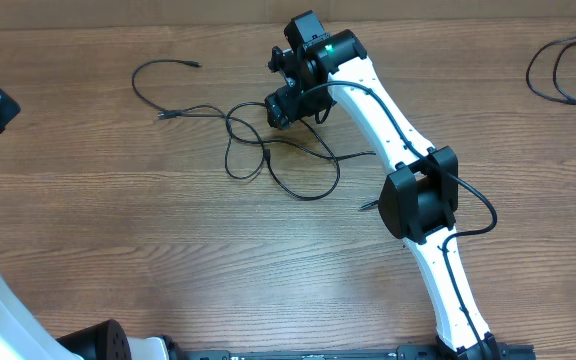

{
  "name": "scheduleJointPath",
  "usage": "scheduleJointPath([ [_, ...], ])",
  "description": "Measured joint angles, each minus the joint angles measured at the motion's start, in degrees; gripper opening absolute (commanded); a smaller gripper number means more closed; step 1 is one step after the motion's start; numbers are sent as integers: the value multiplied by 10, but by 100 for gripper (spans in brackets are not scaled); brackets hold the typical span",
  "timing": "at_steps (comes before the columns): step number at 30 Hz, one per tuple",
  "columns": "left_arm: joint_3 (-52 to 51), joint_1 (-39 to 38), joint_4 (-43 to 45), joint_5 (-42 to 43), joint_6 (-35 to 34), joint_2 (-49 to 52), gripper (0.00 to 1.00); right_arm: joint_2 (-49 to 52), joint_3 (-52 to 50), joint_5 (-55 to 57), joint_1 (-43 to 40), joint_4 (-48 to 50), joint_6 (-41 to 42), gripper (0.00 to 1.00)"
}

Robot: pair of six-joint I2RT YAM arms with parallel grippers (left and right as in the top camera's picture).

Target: Untangle cables

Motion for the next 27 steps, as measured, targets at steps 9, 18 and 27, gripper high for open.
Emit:
scheduleJointPath([
  [9, 0, -1, -10, 243, 123, 47, 99, 2, -19, 0, 0, 8, 0, 87],
  [18, -17, -2, -11, 322, 201, 78, 100, 2, -19, 0, 0, 8, -20, 87],
  [27, -17, -2, -11, 345, 223, 77, 100, 16, -19, 0, 0, 23, -31, 82],
])
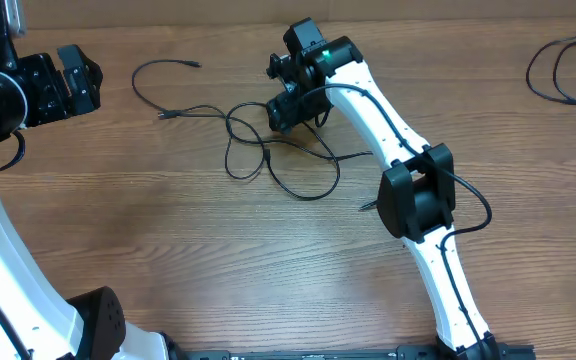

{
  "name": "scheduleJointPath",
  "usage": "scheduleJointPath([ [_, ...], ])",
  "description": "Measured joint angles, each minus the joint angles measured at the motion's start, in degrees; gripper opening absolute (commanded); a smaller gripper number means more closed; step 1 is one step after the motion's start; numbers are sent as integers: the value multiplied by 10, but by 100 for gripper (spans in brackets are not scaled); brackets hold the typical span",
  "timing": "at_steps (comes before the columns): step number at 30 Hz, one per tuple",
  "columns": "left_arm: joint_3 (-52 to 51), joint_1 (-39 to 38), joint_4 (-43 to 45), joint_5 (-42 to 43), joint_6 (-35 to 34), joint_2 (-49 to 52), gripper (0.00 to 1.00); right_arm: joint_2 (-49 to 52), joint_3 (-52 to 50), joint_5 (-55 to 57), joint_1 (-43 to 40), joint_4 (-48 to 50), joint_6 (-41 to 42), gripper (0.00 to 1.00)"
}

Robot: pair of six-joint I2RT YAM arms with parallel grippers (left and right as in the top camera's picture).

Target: Untangle cables

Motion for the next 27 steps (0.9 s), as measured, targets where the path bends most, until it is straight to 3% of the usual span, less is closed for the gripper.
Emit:
scheduleJointPath([
  [1, 0, 0, 0, 1, 0, 0, 99, 4, 0, 0, 0, 0, 0, 60],
  [2, 0, 0, 0, 2, 2, 0, 100, 13, -1, 0, 0, 2, 0, 46],
  [4, 0, 0, 0, 2, 2, 0, 100, 22, -4, 0, 0, 5, -3, 25],
  [5, 0, 0, 0, 2, 2, 0, 100, 25, -5, 0, 0, 4, -6, 9],
  [6, 0, 0, 0, 2, 2, 0, 99, 26, -7, 0, 0, 4, -5, 4],
  [15, 0, 0, 0, 2, 2, 0, 99, 27, 20, 6, 0, -67, -14, 4],
  [20, 0, 0, 0, 5, 2, 0, 100, 5, 153, 48, 0, -122, 22, 4],
  [27, 0, 0, 0, 14, 2, 0, 100, -166, 348, 74, 0, -191, 100, 4],
])
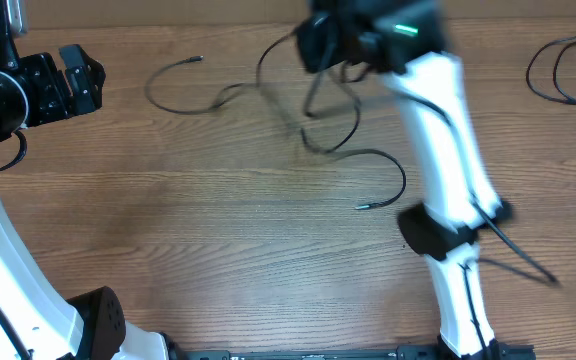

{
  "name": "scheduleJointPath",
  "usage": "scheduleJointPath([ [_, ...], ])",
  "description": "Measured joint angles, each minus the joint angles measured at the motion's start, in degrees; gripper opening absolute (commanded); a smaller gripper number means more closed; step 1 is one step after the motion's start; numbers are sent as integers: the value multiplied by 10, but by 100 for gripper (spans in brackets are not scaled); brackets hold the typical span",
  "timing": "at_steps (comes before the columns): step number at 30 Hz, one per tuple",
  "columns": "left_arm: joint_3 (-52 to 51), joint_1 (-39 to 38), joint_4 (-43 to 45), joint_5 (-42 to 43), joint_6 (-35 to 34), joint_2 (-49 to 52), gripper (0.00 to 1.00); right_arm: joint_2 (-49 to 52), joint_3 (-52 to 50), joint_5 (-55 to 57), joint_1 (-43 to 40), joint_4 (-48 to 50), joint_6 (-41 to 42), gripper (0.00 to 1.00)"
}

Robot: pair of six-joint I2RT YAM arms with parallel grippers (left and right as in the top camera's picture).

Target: Untangle cables

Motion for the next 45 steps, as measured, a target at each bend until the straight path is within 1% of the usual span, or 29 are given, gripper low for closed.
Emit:
scheduleJointPath([
  [3, 0, 0, 0, 1, 0, 0, 100, -103, 31, 2, 0, -1, 18, 4],
  [6, 0, 0, 0, 1, 0, 0, 100, -183, 41, 2, 0, 28, 27, 4],
  [9, 0, 0, 0, 1, 0, 0, 99, -219, 41, 1, 0, 72, 37, 4],
  [13, 0, -1, 0, 3, 0, 0, 100, -206, 25, -6, 0, 133, 51, 4],
  [19, 0, -1, 0, 13, 0, 0, 100, -142, -99, -46, -1, 240, 77, 4],
  [22, 0, -1, 0, 17, 0, 0, 100, -118, -116, -74, -7, 264, 95, 4],
  [26, 0, -1, 0, 21, 0, 0, 100, -133, -116, -100, -26, 280, 111, 4],
  [31, -10, -1, 0, 24, 0, -1, 100, -204, -115, -115, -87, 278, 121, 4],
  [39, -87, -2, 0, 31, 0, -1, 100, -348, -99, -165, -229, 250, 126, 4],
  [42, -90, -2, 1, 39, 0, -1, 100, -380, -87, -180, -287, 232, 125, 4],
  [45, -90, -2, 0, 45, 0, -2, 100, -386, -80, -195, -356, 208, 125, 4],
])
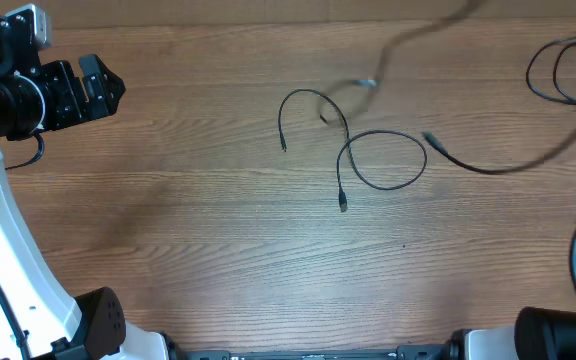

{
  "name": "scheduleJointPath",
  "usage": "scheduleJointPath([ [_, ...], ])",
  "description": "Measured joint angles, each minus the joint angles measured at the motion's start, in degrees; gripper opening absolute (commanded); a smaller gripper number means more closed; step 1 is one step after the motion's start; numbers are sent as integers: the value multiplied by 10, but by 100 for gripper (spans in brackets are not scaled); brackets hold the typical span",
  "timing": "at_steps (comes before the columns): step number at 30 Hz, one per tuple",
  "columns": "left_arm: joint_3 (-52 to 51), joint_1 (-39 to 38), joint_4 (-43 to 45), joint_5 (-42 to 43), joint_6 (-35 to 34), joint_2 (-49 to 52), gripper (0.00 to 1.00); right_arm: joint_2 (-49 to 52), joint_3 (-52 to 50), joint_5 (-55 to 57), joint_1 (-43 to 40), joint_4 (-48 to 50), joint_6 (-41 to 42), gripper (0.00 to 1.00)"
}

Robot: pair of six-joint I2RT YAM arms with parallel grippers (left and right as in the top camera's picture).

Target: Untangle cables

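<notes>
One thin black cable (383, 160) lies at the table's centre in two loose loops, with its plug ends at the left and at the bottom. A second black cable (488, 168) shows blurred; it runs from a plug near the loops to the right edge. Another blurred strand (408, 40) climbs from the table's middle toward the top edge. My left gripper (103, 88) hovers at the far left, open and holding nothing, well away from the cables. My right gripper is out of view; only a dark part of that arm (568, 335) shows at the bottom right.
A separate black cable (543, 70) lies coiled at the table's top right corner. The left arm's white link and base (98, 320) fill the left side. The rest is wooden tabletop (218, 250).
My right arm, then raised over the top centre with cables hanging from it, has left the view. One cable now lies in loops at centre; another trails blurred to the right. The left gripper sits slightly further right.
At first my right gripper was down on the tangled cables left of centre, and the left arm was barely in view. Then the left gripper showed at the upper left. Later the right arm stood higher with cables lifted. Now two cables lie apart.
</notes>
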Motion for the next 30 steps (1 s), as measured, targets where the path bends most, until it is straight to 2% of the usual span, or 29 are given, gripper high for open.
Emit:
scheduleJointPath([
  [7, 0, 0, 0, 13, 0, 0, 100, 94, -7, -86, -169, -1, -7, 4],
  [13, 0, -3, 0, 16, 0, -2, 100, 182, -27, -138, -303, 56, -10, 4],
  [21, 0, -4, 0, 17, 0, -17, 99, 167, -22, -226, -410, 184, 47, 4],
  [24, 0, -4, 0, 17, 0, -19, 100, 160, -18, -244, -437, 169, 50, 4],
  [30, 0, -4, 0, 17, 0, -19, 100, 187, -14, -243, -469, 63, 7, 4],
])
